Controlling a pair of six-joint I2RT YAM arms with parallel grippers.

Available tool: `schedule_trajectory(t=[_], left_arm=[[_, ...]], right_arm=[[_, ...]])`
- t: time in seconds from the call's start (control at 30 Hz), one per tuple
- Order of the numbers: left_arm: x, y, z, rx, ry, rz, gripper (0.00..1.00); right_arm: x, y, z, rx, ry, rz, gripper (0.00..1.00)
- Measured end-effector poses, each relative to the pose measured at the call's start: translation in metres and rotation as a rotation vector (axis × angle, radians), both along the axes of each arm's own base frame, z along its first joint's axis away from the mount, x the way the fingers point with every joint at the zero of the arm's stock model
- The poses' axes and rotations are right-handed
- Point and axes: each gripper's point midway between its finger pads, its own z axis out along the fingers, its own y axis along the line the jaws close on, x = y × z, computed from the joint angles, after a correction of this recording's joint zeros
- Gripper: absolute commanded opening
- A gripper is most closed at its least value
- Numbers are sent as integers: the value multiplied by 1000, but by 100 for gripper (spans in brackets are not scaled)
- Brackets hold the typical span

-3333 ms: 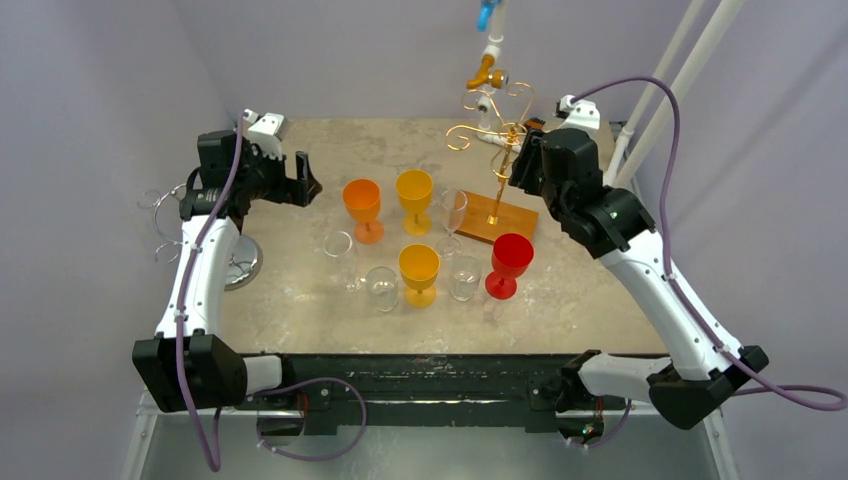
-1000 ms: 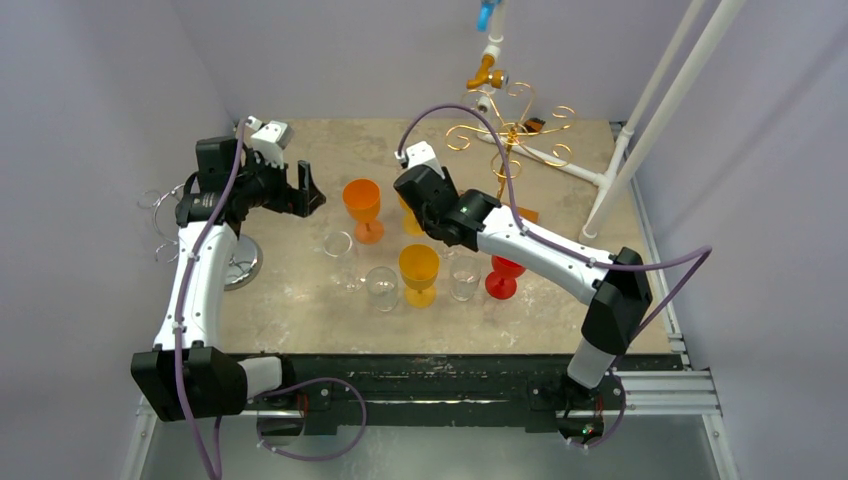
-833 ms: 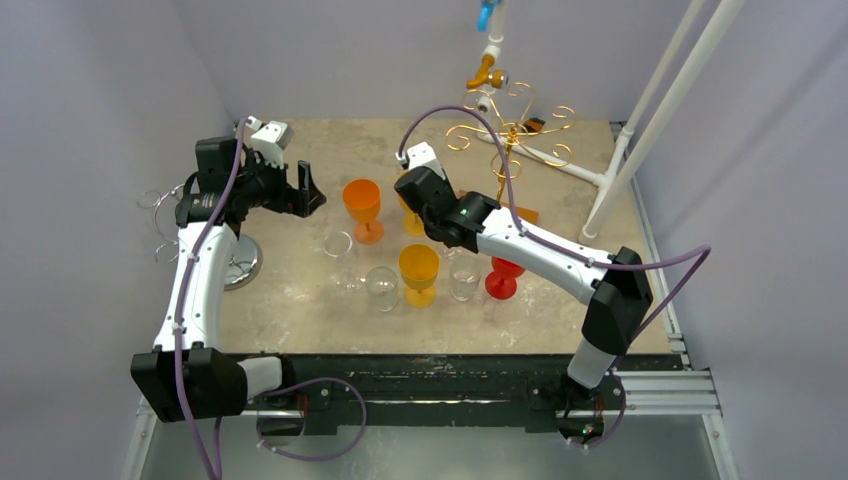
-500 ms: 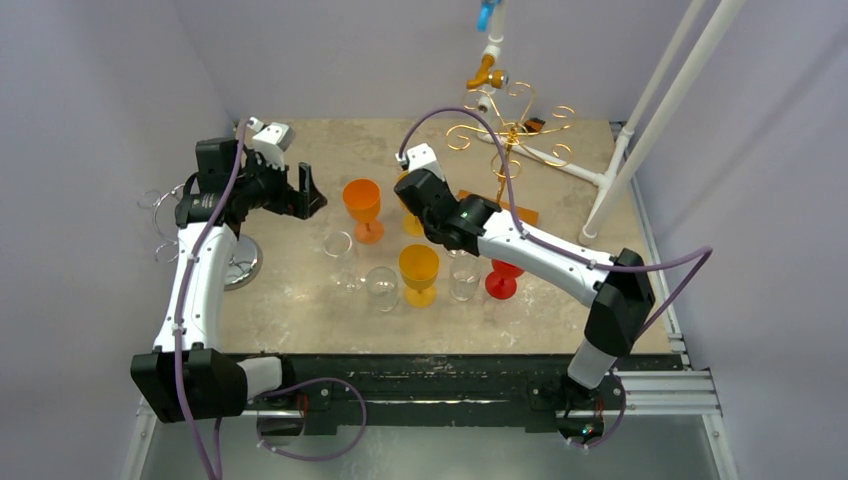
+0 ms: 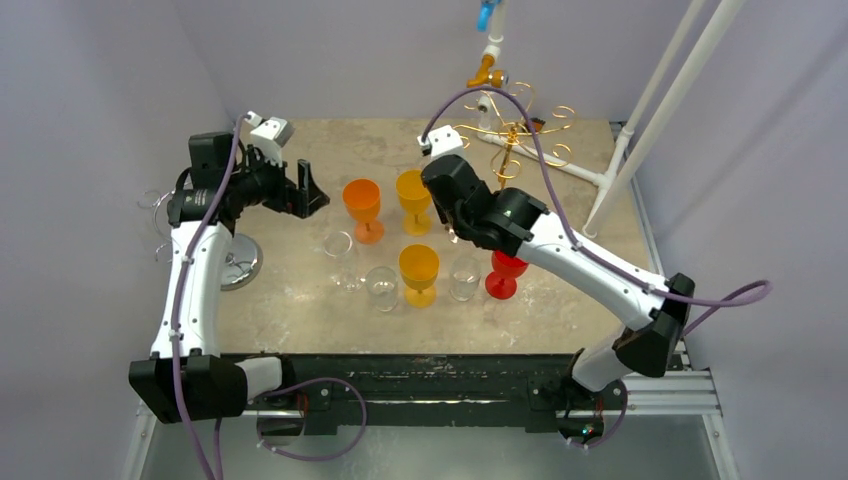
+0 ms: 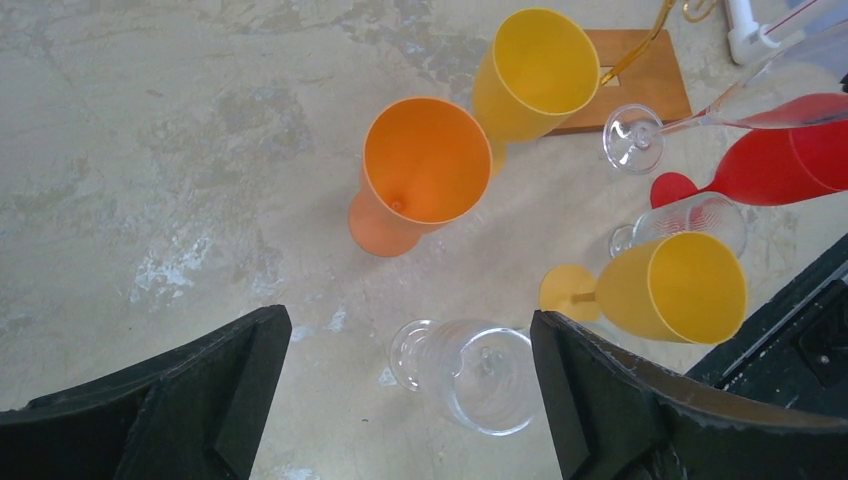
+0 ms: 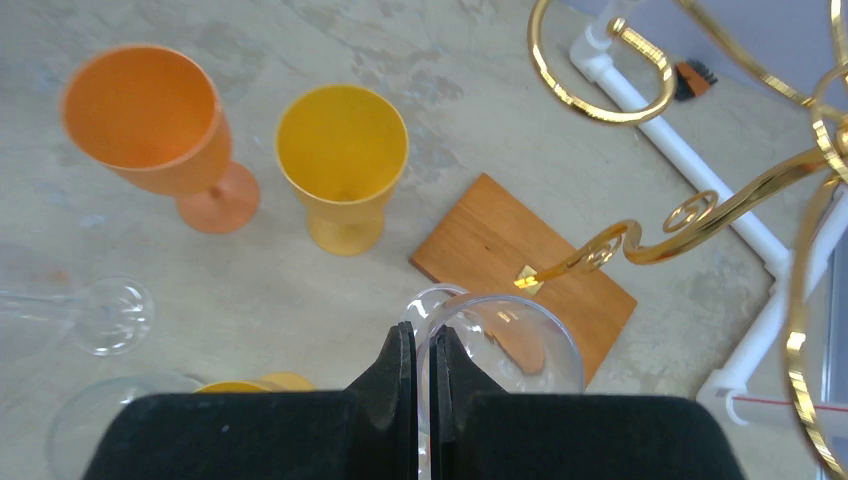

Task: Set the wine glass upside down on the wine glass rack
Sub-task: Pick up the wine glass at the center of the board, then turn the wine glass upside down at the wine rack.

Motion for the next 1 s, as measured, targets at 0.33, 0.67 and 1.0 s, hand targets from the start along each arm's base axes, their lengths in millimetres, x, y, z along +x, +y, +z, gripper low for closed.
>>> schedule_trajectory(t=[0.33,0.67,1.0], left_arm=[[-20,-27,36,-96,-47,-152,100],[-37,-57,42,-252,-5,-274,99],[-40,-73,40,-359,24,-262,72]], right_arm=[[-56,40,134,258,-125,201,0],[-79,82,188,398,-181,306,0],[-87,107,207,504,-228,345,0]])
